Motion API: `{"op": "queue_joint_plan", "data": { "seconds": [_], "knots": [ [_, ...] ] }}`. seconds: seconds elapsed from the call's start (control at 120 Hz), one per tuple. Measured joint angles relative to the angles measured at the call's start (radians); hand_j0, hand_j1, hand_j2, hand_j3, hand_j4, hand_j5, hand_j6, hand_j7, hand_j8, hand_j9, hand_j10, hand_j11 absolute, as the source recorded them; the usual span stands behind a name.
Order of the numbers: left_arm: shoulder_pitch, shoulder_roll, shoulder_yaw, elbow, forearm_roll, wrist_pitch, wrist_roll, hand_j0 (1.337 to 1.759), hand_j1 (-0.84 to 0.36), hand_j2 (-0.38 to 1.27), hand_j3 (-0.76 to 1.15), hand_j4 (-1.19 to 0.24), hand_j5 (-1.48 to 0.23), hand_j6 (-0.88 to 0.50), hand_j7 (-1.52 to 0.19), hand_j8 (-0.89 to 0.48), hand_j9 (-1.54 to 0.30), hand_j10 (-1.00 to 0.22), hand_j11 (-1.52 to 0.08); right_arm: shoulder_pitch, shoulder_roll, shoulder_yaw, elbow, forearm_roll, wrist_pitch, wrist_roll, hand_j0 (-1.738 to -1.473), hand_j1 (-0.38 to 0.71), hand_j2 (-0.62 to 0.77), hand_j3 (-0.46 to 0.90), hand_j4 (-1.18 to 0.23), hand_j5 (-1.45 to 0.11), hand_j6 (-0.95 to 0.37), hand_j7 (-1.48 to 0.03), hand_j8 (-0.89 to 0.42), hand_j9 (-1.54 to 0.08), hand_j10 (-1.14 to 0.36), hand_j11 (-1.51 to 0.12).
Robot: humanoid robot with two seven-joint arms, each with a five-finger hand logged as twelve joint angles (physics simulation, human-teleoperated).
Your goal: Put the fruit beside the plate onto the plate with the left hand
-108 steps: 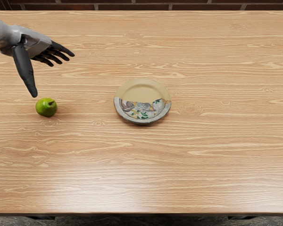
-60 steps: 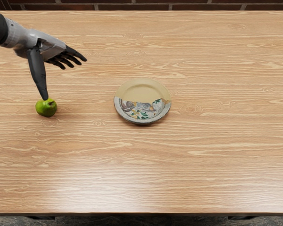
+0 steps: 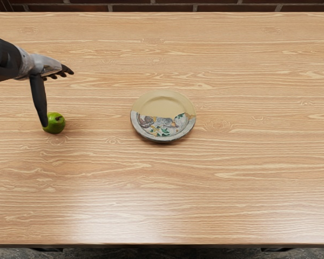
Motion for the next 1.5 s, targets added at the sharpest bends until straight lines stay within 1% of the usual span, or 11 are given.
{"op": "queue_joint_plan", "data": {
  "seconds": [0.025, 0.058, 0.092, 0.3, 0.483, 0.7, 0.833, 0.925, 0.958, 1.142, 1.5],
  "knots": [
    [0.006, -0.018, 0.002, -0.006, -0.007, 0.028, 0.004, 1.658, 0.34, 0.00, 0.00, -0.01, -0.01, -0.01, -0.01, -0.01, -0.01, -0.01, -0.01, 0.000, 0.000, 0.000, 0.000, 0.000, 0.000, 0.000, -1.658, -0.33, 0.00, 0.00, -0.02, -0.02, -0.02, -0.02, -0.02, -0.02, -0.02, -0.02],
    [0.051, -0.079, 0.002, -0.014, -0.014, 0.083, 0.007, 1.658, 0.34, 0.00, 0.00, -0.01, -0.01, -0.01, -0.01, -0.01, -0.01, -0.01, -0.01, 0.000, 0.000, 0.000, 0.000, 0.000, 0.000, 0.000, -1.658, -0.33, 0.00, 0.00, -0.02, -0.02, -0.02, -0.02, -0.02, -0.02, -0.02, -0.02],
    [0.082, -0.093, 0.001, -0.020, -0.020, 0.143, 0.010, 1.658, 0.34, 0.00, 0.00, -0.01, -0.01, -0.01, -0.01, -0.01, -0.01, -0.01, -0.01, 0.000, 0.000, 0.000, 0.000, 0.000, 0.000, 0.000, -1.658, -0.33, 0.00, 0.00, -0.02, -0.02, -0.02, -0.02, -0.02, -0.02, -0.02, -0.02],
    [0.109, -0.095, 0.002, -0.059, -0.048, 0.346, 0.014, 1.658, 0.34, 0.00, 0.00, -0.01, -0.01, -0.01, -0.01, -0.01, -0.01, -0.01, -0.01, 0.000, 0.000, 0.000, 0.000, 0.000, 0.000, 0.000, -1.658, -0.33, 0.00, 0.00, -0.02, -0.02, -0.02, -0.02, -0.02, -0.02, -0.02, -0.02],
    [0.171, -0.094, 0.002, -0.084, -0.108, 0.398, 0.005, 1.658, 0.34, 0.00, 0.00, -0.01, -0.01, -0.01, -0.01, -0.01, -0.01, -0.01, -0.01, 0.000, 0.000, 0.000, 0.000, 0.000, 0.000, 0.000, -1.658, -0.33, 0.00, 0.00, -0.02, -0.02, -0.02, -0.02, -0.02, -0.02, -0.02, -0.02],
    [0.236, -0.096, -0.016, -0.069, -0.130, 0.424, 0.002, 1.658, 0.33, 0.00, 0.00, -0.01, -0.02, -0.01, -0.02, -0.01, -0.02, -0.01, -0.02, 0.000, 0.000, 0.000, 0.000, 0.000, 0.000, 0.000, -1.658, -0.33, 0.00, 0.00, -0.02, -0.02, -0.02, -0.02, -0.02, -0.02, -0.02, -0.02],
    [0.299, -0.096, -0.022, -0.017, -0.132, 0.461, 0.002, 1.658, 0.33, 0.00, 0.00, -0.01, -0.02, -0.01, -0.02, -0.01, -0.02, -0.01, -0.02, 0.000, 0.000, 0.000, 0.000, 0.000, 0.000, 0.000, -1.658, -0.33, 0.00, 0.00, -0.02, -0.02, -0.02, -0.02, -0.02, -0.02, -0.02, -0.02],
    [0.307, -0.096, -0.024, 0.026, -0.132, 0.470, 0.002, 1.658, 0.33, 0.00, 0.00, -0.01, -0.02, -0.01, -0.02, -0.01, -0.02, -0.01, -0.02, 0.000, 0.000, 0.000, 0.000, 0.000, 0.000, 0.000, -1.658, -0.33, 0.00, 0.00, -0.02, -0.02, -0.02, -0.02, -0.02, -0.02, -0.02, -0.02],
    [0.339, -0.096, -0.025, 0.036, -0.131, 0.472, 0.002, 1.658, 0.33, 0.00, 0.00, -0.02, -0.02, -0.02, -0.02, -0.02, -0.02, -0.02, -0.02, 0.000, 0.000, 0.000, 0.000, 0.000, 0.000, 0.000, -1.658, -0.33, 0.00, 0.00, -0.02, -0.02, -0.02, -0.02, -0.02, -0.02, -0.02, -0.02],
    [0.406, -0.096, -0.036, 0.089, -0.128, 0.480, 0.002, 1.658, 0.30, 0.01, 0.00, -0.04, -0.06, -0.04, -0.06, -0.04, -0.06, -0.04, -0.06, 0.000, 0.000, 0.000, 0.000, 0.000, 0.000, 0.000, -1.658, -0.33, 0.00, 0.00, -0.02, -0.02, -0.02, -0.02, -0.02, -0.02, -0.02, -0.02],
    [0.457, -0.098, -0.052, 0.168, -0.126, 0.482, 0.002, 1.658, 0.27, 0.01, 0.00, -0.07, -0.09, -0.07, -0.09, -0.07, -0.09, -0.07, -0.09, 0.000, 0.000, 0.000, 0.000, 0.000, 0.000, 0.000, -1.658, -0.33, 0.00, 0.00, -0.02, -0.02, -0.02, -0.02, -0.02, -0.02, -0.02, -0.02]
  ]
}}
